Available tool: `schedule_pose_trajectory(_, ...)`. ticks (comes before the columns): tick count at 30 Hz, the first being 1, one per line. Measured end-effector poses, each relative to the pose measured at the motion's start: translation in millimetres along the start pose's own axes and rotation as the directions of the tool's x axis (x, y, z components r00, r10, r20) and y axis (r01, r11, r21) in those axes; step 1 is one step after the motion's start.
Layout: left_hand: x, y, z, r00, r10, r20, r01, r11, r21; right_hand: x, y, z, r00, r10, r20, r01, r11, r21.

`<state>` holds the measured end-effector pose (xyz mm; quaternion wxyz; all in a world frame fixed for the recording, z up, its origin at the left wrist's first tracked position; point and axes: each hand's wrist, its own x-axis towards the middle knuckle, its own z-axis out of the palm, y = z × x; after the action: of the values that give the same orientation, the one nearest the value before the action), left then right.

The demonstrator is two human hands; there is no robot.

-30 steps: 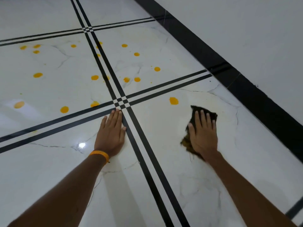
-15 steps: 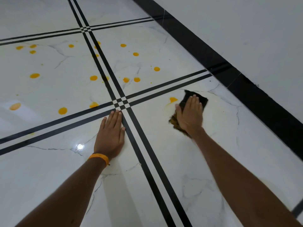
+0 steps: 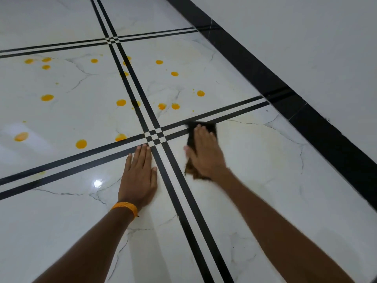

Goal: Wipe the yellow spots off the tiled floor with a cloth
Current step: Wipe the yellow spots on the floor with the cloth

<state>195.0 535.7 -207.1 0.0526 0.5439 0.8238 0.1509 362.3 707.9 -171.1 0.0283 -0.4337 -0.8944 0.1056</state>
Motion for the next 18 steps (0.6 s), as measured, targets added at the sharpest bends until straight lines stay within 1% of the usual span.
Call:
schedule_pose_trajectory(1,0.0,1.3,-0.1,1.000,0.001,0.007,-0.001,1.000,-0.004,-30.3,-5.4,0.3,0.987,-0.140,0.084,0.140,0.990,0.001)
schedule_pose_trajectory(2,-1.8,2.7,-0.9,1.000,-0.001,0.013,0.001,1.000,-0.007,-57.0,2.3,-3.7,0.965,-0.228,0.130,0.228,0.974,0.019)
schedule_pose_trajectory(3,-2.5,3.5,-1.8,1.000,-0.002,0.012,0.002,1.000,-0.009,-73.8,21.7,-10.3,0.960,-0.252,0.118,0.250,0.968,0.031)
schedule_pose_trajectory(4,-3.8,4.0,-2.4,1.000,-0.005,0.006,0.005,1.000,-0.013,-77.1,48.0,-17.7,0.971,-0.223,0.083,0.224,0.975,0.005)
schedule_pose_trajectory(5,-3.7,5.5,-3.2,1.000,-0.003,0.000,0.003,1.000,-0.017,-70.4,77.9,-23.7,0.989,-0.144,0.040,0.146,0.989,-0.035)
schedule_pose_trajectory(6,-2.3,6.6,-4.2,1.000,0.004,-0.007,-0.004,1.000,-0.018,-53.8,105.0,-31.4,0.999,-0.036,0.013,0.036,0.998,-0.051)
schedule_pose_trajectory(7,-0.4,6.3,-4.6,1.000,0.008,-0.014,-0.008,1.000,-0.016,-31.5,121.9,-38.5,0.995,0.095,-0.026,-0.096,0.994,-0.044)
schedule_pose_trajectory(8,1.0,4.7,-3.9,1.000,0.004,-0.014,-0.004,1.000,-0.014,-6.9,126.3,-40.3,0.973,0.224,-0.052,-0.225,0.974,-0.010)
schedule_pose_trajectory(9,1.5,4.4,-3.4,1.000,0.001,-0.009,-0.001,1.000,-0.014,12.4,115.4,-36.4,0.942,0.327,-0.079,-0.325,0.945,0.032)
schedule_pose_trajectory(10,1.2,4.9,-2.8,1.000,0.002,0.001,-0.002,1.000,-0.016,22.4,92.4,-29.6,0.920,0.383,-0.088,-0.381,0.924,0.036)
schedule_pose_trajectory(11,-1.2,5.6,-2.5,1.000,0.008,0.011,-0.008,1.000,-0.016,22.0,65.8,-17.1,0.933,0.350,-0.085,-0.349,0.937,0.028)
schedule_pose_trajectory(12,-2.9,8.3,-2.3,1.000,0.009,0.018,-0.009,1.000,-0.021,11.2,39.4,-4.2,0.970,0.234,-0.064,-0.234,0.972,0.012)
schedule_pose_trajectory(13,-3.3,10.9,-3.1,1.000,0.006,0.027,-0.006,1.000,-0.025,-10.3,17.2,6.6,0.996,0.088,-0.021,-0.089,0.996,-0.011)
schedule_pose_trajectory(14,-3.0,13.0,-5.3,0.999,0.002,0.033,-0.001,1.000,-0.025,-36.2,4.3,12.3,0.998,-0.048,0.030,0.048,0.999,-0.010)
schedule_pose_trajectory(15,-2.3,15.0,-7.3,0.999,0.000,0.032,0.001,1.000,-0.023,-60.9,4.1,11.6,0.985,-0.154,0.080,0.154,0.988,0.000)
schedule_pose_trajectory(16,-1.1,17.4,-8.1,0.999,0.002,0.032,-0.001,1.000,-0.022,-78.9,14.0,6.7,0.970,-0.222,0.100,0.222,0.975,0.013)
schedule_pose_trajectory(17,-2.1,17.8,-10.6,1.000,0.000,0.031,0.001,1.000,-0.024,-89.6,28.9,0.2,0.960,-0.261,0.100,0.261,0.965,0.013)
schedule_pose_trajectory(18,-3.1,19.2,-12.5,0.999,-0.001,0.032,0.002,0.999,-0.038,-90.6,50.3,-4.8,0.961,-0.261,0.094,0.263,0.965,-0.008)
